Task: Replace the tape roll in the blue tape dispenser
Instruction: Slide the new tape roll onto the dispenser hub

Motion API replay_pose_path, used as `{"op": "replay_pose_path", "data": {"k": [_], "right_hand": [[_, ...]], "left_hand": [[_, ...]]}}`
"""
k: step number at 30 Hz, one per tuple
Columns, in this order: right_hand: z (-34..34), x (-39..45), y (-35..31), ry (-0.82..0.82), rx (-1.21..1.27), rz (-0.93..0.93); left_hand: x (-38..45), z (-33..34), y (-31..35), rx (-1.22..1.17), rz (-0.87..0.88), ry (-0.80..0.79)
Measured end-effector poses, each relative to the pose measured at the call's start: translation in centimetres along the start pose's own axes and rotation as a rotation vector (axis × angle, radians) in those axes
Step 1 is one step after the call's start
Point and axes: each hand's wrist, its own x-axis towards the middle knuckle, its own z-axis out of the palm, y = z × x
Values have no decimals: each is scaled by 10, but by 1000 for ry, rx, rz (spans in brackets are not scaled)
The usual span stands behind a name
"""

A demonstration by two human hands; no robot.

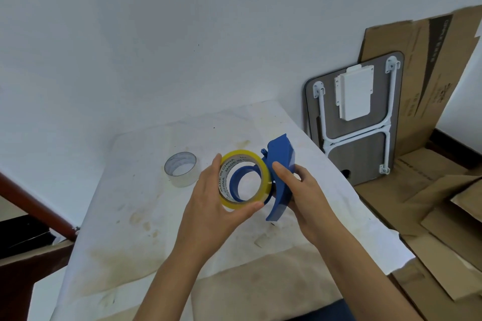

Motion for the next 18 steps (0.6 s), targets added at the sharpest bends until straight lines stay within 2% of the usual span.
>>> {"op": "replay_pose_path", "data": {"k": [8, 14, 18], "right_hand": [[3, -1, 4, -4, -54, -3], [6, -3, 6, -3, -36, 14], [7, -5, 6, -58, 26, 8]], "left_hand": [[-3, 5, -7, 35, -28, -70], [-3, 5, -12, 55, -40, -68], [-3, 8, -14, 57, -51, -78]]}}
